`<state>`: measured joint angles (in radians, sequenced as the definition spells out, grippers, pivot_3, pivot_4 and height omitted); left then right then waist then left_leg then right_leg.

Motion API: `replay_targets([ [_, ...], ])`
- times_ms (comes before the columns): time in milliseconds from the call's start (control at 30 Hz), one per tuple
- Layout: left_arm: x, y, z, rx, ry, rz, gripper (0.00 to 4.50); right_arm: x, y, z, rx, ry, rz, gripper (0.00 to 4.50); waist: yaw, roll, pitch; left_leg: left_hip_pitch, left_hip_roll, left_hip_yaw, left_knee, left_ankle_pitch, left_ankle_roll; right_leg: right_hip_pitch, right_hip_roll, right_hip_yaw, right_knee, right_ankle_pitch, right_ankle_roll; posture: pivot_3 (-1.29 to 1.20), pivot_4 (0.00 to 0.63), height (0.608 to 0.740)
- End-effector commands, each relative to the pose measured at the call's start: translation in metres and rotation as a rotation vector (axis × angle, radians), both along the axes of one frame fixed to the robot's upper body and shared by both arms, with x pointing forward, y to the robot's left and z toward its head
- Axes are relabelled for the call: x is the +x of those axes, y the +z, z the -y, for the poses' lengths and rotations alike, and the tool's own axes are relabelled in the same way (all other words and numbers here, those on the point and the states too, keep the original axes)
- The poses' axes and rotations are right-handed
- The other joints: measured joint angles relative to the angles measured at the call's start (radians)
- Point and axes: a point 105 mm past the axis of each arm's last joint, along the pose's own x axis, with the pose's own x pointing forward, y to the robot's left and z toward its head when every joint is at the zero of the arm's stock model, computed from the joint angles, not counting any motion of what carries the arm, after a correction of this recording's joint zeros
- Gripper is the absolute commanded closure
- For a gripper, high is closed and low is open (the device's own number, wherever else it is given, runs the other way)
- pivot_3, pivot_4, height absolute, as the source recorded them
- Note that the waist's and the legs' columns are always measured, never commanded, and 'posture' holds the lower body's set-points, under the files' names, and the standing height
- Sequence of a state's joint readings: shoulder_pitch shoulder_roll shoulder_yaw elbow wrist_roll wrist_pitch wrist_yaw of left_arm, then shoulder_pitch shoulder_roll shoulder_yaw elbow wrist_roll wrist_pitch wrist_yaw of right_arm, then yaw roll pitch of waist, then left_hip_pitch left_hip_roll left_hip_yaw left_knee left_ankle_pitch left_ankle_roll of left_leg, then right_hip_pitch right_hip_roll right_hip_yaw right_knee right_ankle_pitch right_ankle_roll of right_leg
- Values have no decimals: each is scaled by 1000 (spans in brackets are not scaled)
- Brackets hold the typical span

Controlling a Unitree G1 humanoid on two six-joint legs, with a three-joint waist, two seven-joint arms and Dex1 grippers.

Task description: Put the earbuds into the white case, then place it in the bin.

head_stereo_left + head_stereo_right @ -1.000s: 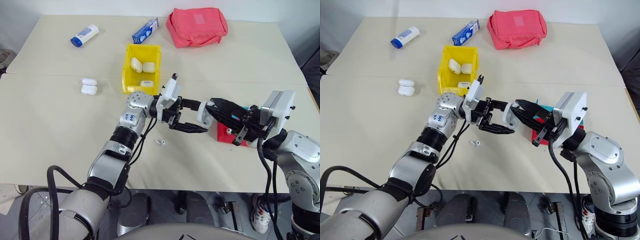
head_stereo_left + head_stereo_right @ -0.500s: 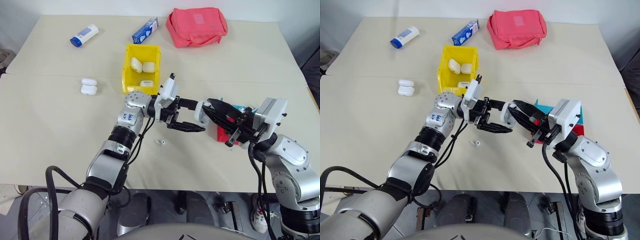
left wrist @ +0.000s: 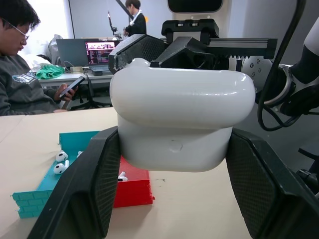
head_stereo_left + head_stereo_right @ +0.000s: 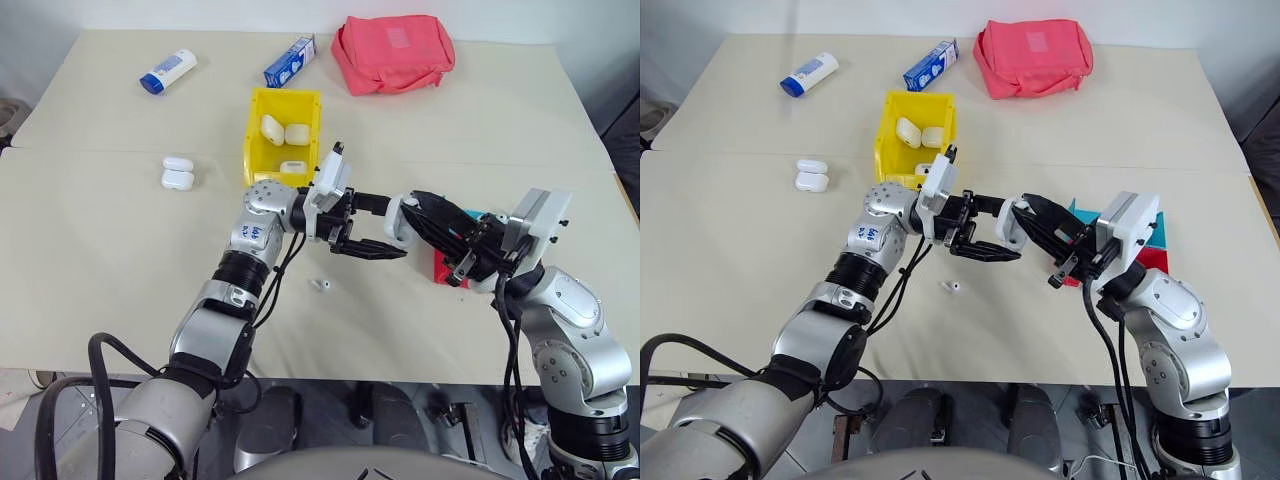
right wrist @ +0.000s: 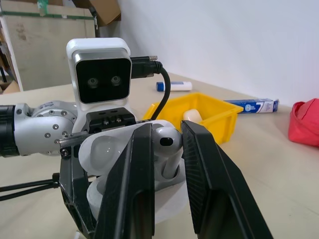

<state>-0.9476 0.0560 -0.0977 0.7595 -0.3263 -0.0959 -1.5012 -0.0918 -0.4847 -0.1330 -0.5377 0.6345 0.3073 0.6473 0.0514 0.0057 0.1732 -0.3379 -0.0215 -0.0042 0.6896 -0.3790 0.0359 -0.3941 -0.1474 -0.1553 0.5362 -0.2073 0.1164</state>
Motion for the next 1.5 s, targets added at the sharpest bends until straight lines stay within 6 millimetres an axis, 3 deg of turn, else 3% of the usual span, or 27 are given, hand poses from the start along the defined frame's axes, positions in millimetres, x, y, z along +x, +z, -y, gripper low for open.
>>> replay_targets([
  [33,-21,25,6,-63,-152,145,1703,8,-17,7,10,-33,-106,4071,0,0,0,0,0,0,0,0,0,0,0,0,0,0,0,0,150,740],
  [733,-9,34,-4,-51,-40,26,1703,-12,17,-4,-130,199,-17,4071,0,0,0,0,0,0,0,0,0,0,0,0,0,0,0,0,150,740],
  [1500,-7,15,-14,16,-33,34,1703,-18,34,-30,-111,282,56,4071,0,0,0,0,0,0,0,0,0,0,0,0,0,0,0,0,150,740],
])
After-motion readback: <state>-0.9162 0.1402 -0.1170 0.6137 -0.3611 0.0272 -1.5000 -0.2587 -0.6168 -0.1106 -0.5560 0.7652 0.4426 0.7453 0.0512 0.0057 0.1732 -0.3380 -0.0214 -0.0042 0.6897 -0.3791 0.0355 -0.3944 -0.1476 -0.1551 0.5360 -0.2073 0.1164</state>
